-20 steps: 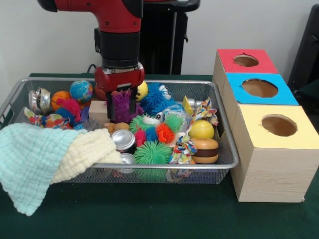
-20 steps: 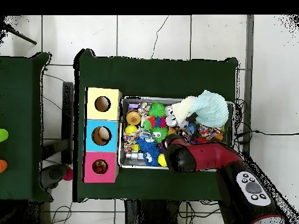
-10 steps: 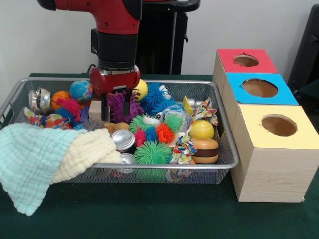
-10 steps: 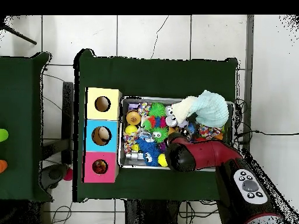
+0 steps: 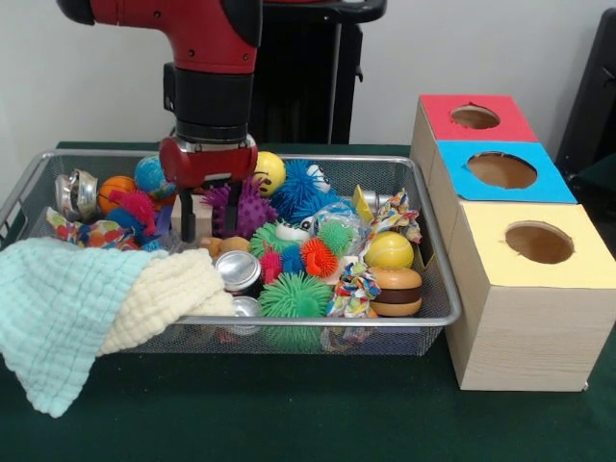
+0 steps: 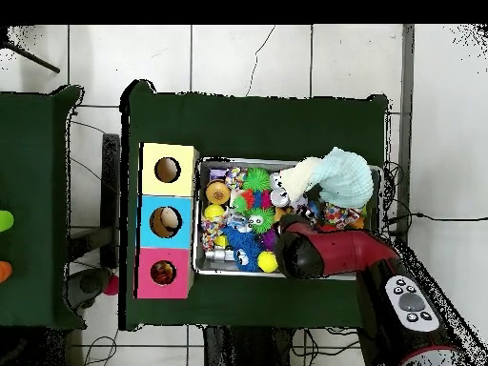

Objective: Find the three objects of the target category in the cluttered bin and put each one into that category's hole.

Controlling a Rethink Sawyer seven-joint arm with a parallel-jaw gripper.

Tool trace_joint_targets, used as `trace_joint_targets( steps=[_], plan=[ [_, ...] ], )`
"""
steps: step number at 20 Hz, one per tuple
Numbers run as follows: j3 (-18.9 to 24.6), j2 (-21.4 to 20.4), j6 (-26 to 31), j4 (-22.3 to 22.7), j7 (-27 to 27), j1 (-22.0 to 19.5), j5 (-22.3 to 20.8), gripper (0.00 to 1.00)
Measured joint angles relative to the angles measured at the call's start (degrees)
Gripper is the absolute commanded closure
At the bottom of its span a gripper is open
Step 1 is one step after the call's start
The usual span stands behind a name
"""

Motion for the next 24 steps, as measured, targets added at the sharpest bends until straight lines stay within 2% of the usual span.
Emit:
trace_joint_targets(
  steps=[4, 10, 24],
  plan=[
    [-1.45, 1.81, -2.91, -0.04, 0.00, 0.02, 0.01, 0.00],
    [-2.81, 3.55, -3.48, -0.04, 0.00, 0.03, 1.36, 0.00],
    [-5.09, 3.38, -2.56, 1.92, 0.00, 0.53, 11.68, 0.00]
  ],
)
